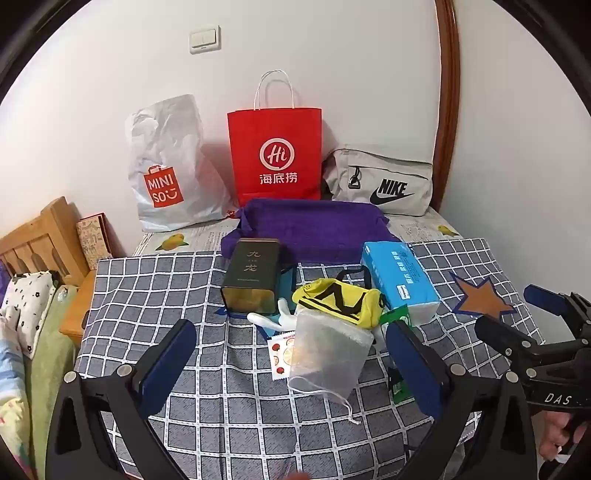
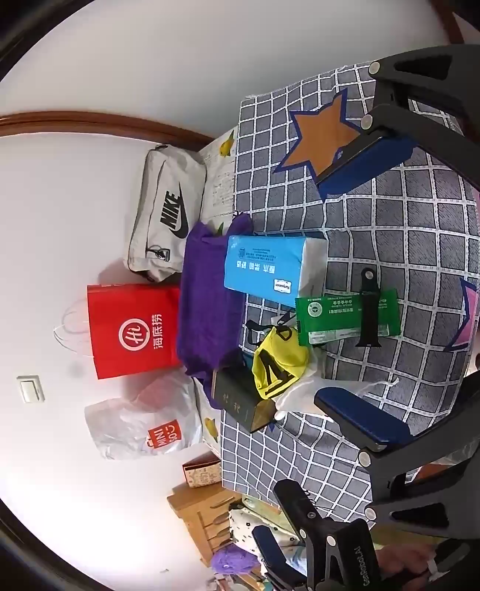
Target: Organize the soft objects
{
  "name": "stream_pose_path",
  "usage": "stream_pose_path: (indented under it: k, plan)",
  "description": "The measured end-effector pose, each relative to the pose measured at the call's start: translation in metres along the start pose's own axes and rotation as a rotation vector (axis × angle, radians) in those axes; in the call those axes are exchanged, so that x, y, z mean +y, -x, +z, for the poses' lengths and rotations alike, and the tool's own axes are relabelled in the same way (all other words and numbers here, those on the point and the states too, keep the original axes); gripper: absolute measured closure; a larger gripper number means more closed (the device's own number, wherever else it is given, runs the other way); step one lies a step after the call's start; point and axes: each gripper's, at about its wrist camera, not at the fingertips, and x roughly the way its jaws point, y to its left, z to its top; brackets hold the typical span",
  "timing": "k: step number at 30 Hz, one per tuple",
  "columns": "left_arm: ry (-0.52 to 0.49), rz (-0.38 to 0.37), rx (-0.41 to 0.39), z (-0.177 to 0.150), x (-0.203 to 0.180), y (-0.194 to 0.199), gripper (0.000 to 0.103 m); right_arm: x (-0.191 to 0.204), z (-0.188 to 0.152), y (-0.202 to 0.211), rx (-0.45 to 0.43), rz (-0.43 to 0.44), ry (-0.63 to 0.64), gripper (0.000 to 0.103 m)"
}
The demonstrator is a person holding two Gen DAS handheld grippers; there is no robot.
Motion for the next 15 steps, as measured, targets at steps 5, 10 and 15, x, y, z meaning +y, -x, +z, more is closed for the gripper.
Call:
stream_pose_path:
  k: [5,10,15]
  plan:
    - [-0.009,-0.028,0.018,0.002,-0.0007,-0.0028,0.0,-0.0019,-0.0005,0.0025,-0.009,0.006,-0.013,0.0]
    - [-0.001,-0.02,0.009,0.0047,-0.0027,0.0014,0.0,0.0028,0.0003,0.0043,-0.017,0.004,-0.009,0.0]
    - [0.02,-0.025,0.002,0.0,0.0038,0.0014,0.0,0.0064,0.0001,0.0063,-0.017,0.007,-0.01,0.0]
